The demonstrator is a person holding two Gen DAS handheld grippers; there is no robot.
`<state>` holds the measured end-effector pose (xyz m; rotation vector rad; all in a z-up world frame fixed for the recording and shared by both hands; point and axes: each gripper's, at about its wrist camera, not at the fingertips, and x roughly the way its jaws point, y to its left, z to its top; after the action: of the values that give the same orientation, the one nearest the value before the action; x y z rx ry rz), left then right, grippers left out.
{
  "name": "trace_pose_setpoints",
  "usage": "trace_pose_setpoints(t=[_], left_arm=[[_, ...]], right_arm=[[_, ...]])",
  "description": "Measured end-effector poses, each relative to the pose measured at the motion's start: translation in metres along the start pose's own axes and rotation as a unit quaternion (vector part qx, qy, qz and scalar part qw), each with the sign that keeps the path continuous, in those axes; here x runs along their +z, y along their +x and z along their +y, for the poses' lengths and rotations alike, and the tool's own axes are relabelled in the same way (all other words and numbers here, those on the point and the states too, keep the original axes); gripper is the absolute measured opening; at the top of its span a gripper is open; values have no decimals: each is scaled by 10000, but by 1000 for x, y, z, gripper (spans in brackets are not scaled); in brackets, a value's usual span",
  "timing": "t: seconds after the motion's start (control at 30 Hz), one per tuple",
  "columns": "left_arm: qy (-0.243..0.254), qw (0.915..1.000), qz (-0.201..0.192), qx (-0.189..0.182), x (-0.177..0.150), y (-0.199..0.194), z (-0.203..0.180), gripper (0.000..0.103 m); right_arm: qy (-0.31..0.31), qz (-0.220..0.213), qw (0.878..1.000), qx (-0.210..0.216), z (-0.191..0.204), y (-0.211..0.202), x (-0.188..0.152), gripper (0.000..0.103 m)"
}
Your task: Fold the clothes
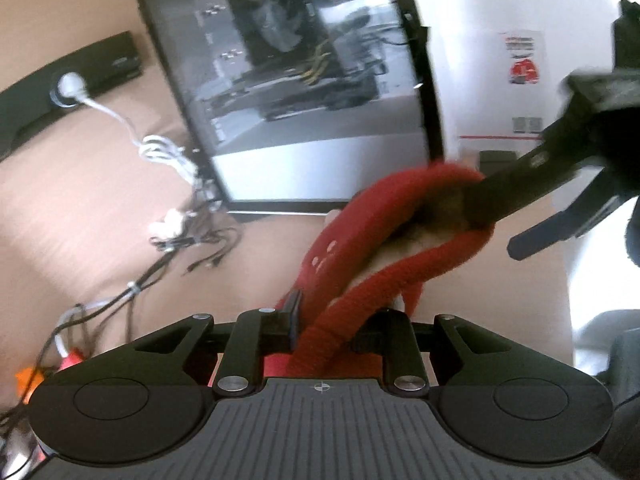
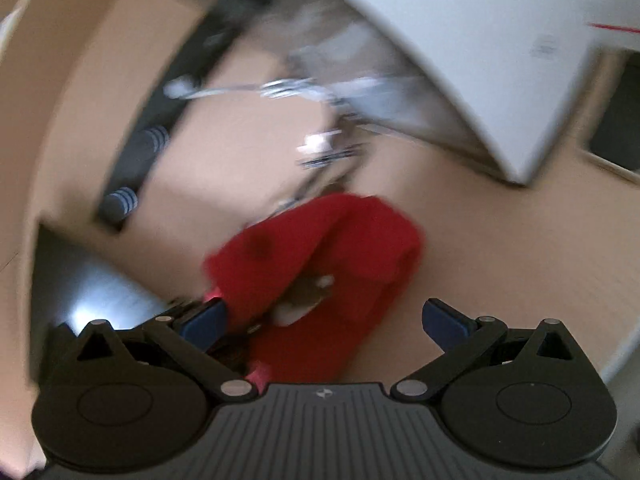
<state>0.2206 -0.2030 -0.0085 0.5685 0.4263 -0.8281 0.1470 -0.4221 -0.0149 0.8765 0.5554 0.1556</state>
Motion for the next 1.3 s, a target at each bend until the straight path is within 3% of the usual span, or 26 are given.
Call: trace_pose_setpoints(t=[0.13, 0.3, 0.37, 0.43, 0.57, 0.63, 0.7, 0.8, 0.93, 1.0, 1.07, 1.13, 1.23, 1.3], left_arm=[[-327, 9984, 118, 452, 2, 0, 18, 24], [-1231, 9907, 140, 567, 4, -17, 54, 23], [-1506, 9872, 68, 529, 3, -30, 63, 23], [-1640, 9850, -9, 531, 0, -45, 63, 23], [-1650, 9845, -198, 565, -9, -77, 52, 23], [-1740, 9818, -246, 714, -18, -95, 51, 23], [-1983, 9756, -205, 918, -29, -113, 55, 23], [-2480, 9607, -41, 1243, -53, -140, 65, 29], [-3251, 9325, 370, 1531, -101, -172, 72, 50], [-3684, 9151, 560, 1540, -126, -184, 75, 54], [-4122, 8980, 586, 1422, -145, -195, 78, 59], [-4442, 8823, 506, 1472, -156, -205, 83, 71], [-4819, 8637, 182, 1468, -170, -231, 94, 80], [-5055, 8490, -63, 1539, -178, -245, 101, 93]], right_arm=[[-456, 143, 9979, 432, 2, -1, 10, 103], [-209, 81, 9978, -632, -11, 48, 20, 103], [131, 142, 9965, -813, -19, 81, 21, 103], [590, 311, 9962, -557, -26, 113, 19, 100], [1041, 670, 9907, 572, -16, 162, 23, 90], [555, 842, 9879, 1174, 12, 170, 25, 90], [-315, 1058, 9809, 1603, 52, 177, 24, 90], [-1745, 1505, 9580, 1708, 112, 198, 7, 90], [-3279, 2117, 9125, 1225, 163, 228, -48, 90], [-4197, 2133, 8774, 926, 182, 233, -81, 96], [-4616, 1930, 8615, 862, 189, 227, -95, 97], [-4566, 1843, 8653, 933, 191, 214, -89, 101], [-4022, 1720, 8942, 952, 174, 194, -53, 103], [-3611, 1738, 9132, 740, 156, 192, -32, 103]])
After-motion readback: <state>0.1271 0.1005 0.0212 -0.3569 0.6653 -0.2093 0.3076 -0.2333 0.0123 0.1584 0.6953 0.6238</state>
